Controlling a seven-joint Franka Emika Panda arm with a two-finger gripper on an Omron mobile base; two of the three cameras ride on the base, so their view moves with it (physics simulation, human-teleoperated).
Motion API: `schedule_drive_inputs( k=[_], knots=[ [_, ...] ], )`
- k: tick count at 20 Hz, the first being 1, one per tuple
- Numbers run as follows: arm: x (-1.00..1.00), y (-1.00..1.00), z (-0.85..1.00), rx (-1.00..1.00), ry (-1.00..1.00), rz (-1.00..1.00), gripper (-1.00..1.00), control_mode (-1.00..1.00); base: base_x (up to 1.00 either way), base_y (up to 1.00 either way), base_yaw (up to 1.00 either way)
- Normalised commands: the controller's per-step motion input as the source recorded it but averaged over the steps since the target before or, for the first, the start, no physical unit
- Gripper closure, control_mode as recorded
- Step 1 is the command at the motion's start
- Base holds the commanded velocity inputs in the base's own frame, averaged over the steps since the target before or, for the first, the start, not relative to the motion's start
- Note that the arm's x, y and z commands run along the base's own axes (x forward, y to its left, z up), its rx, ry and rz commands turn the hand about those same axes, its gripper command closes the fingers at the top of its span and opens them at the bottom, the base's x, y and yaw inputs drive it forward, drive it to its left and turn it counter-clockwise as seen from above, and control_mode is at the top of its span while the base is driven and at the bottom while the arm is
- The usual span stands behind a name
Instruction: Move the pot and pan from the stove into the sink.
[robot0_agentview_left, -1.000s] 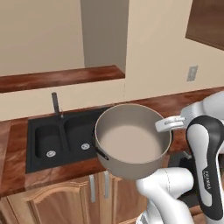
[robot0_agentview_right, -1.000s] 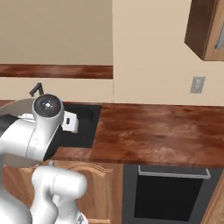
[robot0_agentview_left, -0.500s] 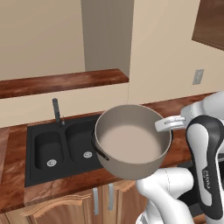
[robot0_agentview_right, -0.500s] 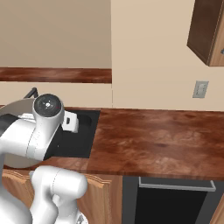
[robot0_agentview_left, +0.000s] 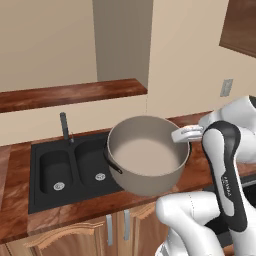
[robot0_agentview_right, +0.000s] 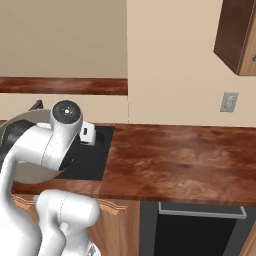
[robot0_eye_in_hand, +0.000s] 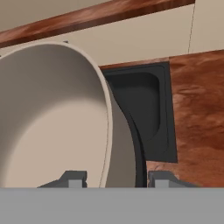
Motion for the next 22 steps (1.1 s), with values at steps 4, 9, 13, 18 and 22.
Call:
schedule_drive_inputs(
  k=[4, 9, 13, 18, 22],
  knots=[
    [0.49, -0.01, -0.04, 0.00, 0.03, 0.00, 1.00, -1.00, 0.00, 0.00, 0.00],
    [0.46, 0.00, -0.17, -0.01, 0.00, 0.00, 1.00, -1.00, 0.00, 0.00, 0.00],
    [0.33, -0.06, -0.37, 0.02, 0.00, 0.00, 1.00, -1.00, 0.00, 0.00, 0.00],
    [0.25, -0.01, -0.53, 0.00, -0.04, -0.04, 1.00, -1.00, 0.00, 0.00, 0.00],
    [0.29, 0.00, -0.51, 0.00, -0.10, -0.17, 1.00, -1.00, 0.00, 0.00, 0.00]
  ],
)
